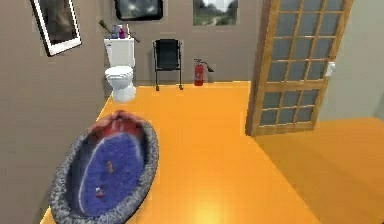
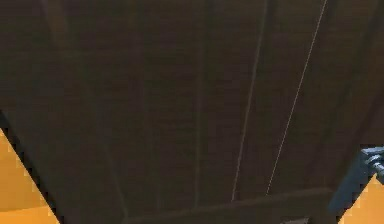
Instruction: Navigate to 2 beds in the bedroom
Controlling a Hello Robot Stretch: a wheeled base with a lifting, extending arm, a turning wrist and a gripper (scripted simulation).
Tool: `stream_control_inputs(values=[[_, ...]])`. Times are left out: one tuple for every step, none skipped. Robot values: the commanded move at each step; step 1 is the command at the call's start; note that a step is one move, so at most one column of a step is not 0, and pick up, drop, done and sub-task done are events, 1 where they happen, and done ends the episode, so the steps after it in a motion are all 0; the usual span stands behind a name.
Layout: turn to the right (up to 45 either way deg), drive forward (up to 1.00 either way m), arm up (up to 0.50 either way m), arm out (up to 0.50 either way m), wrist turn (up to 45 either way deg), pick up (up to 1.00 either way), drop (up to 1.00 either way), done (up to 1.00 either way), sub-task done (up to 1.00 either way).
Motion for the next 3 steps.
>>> stream_control_inputs(values=[[-36.0, 0.00, 0.00, 0.00, 0.0, 0.00, 0.00, 0.00, 0.00], [0.0, 0.30, 0.00, 0.00, 0.0, 0.00, 0.00, 0.00, 0.00], [45.0, 0.00, 0.00, 0.00, 0.0, 0.00, 0.00, 0.00, 0.00]])
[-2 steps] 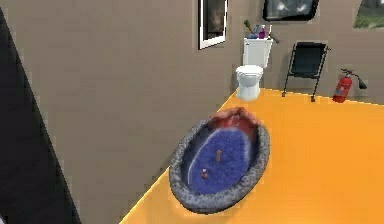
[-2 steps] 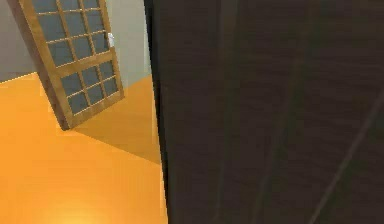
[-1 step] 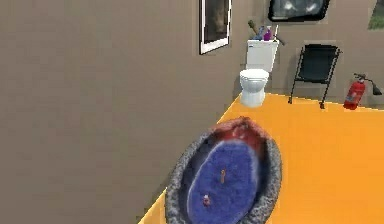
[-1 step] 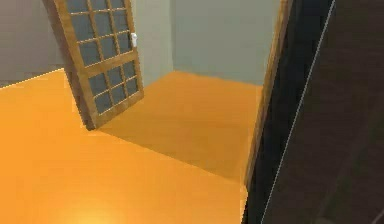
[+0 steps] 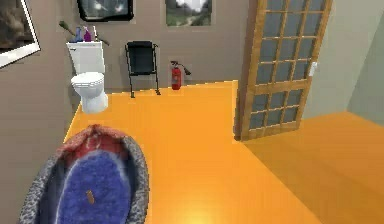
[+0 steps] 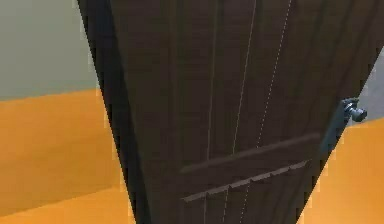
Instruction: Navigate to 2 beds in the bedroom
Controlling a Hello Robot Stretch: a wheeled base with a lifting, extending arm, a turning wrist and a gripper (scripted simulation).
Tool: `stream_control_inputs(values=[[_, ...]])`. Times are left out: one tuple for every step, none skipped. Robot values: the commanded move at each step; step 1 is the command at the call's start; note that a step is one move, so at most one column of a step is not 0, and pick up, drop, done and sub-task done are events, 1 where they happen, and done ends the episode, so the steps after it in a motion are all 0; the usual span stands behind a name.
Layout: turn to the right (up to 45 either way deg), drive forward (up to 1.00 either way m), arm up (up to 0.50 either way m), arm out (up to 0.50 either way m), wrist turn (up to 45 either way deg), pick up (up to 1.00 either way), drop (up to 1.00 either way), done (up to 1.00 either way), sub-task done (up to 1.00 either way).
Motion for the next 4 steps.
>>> stream_control_inputs(values=[[21.0, 0.00, 0.00, 0.00, 0.0, 0.00, 0.00, 0.00, 0.00], [0.0, 0.60, 0.00, 0.00, 0.0, 0.00, 0.00, 0.00, 0.00], [45.0, 0.00, 0.00, 0.00, 0.0, 0.00, 0.00, 0.00, 0.00], [0.0, 1.00, 0.00, 0.00, 0.0, 0.00, 0.00, 0.00, 0.00]])
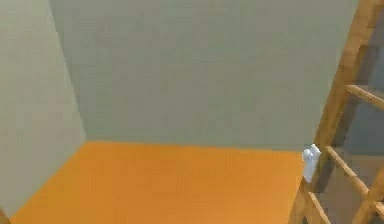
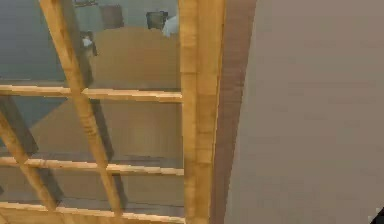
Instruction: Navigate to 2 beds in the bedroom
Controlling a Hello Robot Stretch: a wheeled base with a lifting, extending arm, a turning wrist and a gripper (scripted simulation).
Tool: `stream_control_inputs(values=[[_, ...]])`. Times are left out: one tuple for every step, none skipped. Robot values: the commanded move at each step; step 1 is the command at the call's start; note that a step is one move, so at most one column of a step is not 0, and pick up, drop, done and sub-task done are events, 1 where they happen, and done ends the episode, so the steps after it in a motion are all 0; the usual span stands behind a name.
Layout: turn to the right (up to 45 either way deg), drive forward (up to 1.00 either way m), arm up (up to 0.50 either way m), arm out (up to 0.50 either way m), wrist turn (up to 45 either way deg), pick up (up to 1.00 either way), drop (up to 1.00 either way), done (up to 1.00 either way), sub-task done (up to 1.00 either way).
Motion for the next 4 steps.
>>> stream_control_inputs(values=[[0.0, 1.00, 0.00, 0.00, 0.0, 0.00, 0.00, 0.00, 0.00], [6.0, 0.00, 0.00, 0.00, 0.0, 0.00, 0.00, 0.00, 0.00], [0.0, 0.05, 0.00, 0.00, 0.0, 0.00, 0.00, 0.00, 0.00], [18.0, 0.00, 0.00, 0.00, 0.0, 0.00, 0.00, 0.00, 0.00]])
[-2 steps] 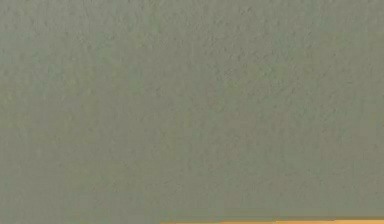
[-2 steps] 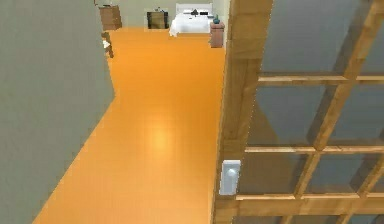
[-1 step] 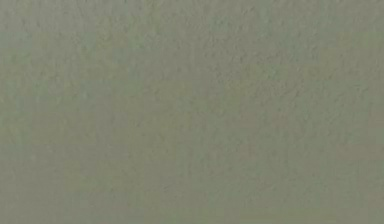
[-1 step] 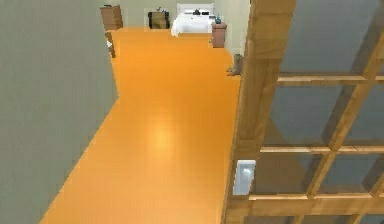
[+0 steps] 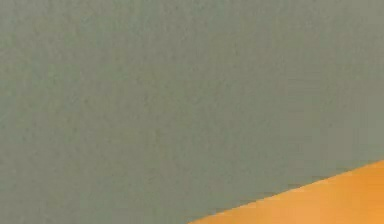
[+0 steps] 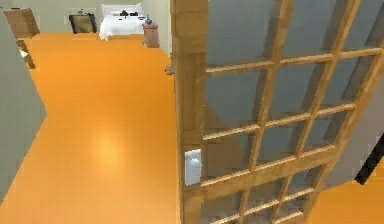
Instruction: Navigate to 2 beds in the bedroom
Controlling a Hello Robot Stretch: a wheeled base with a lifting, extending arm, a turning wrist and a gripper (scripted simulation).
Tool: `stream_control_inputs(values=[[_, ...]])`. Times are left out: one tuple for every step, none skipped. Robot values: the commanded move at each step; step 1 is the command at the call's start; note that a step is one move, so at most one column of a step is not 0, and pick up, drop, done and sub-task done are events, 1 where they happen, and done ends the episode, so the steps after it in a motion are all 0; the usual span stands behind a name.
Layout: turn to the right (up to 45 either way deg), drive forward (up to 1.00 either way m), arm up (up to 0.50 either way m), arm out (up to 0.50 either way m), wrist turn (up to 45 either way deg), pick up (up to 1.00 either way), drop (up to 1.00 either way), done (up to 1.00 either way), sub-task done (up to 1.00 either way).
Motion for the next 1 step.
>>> stream_control_inputs(values=[[0.0, 0.40, 0.00, 0.00, 0.0, 0.00, 0.00, 0.00, 0.00]])
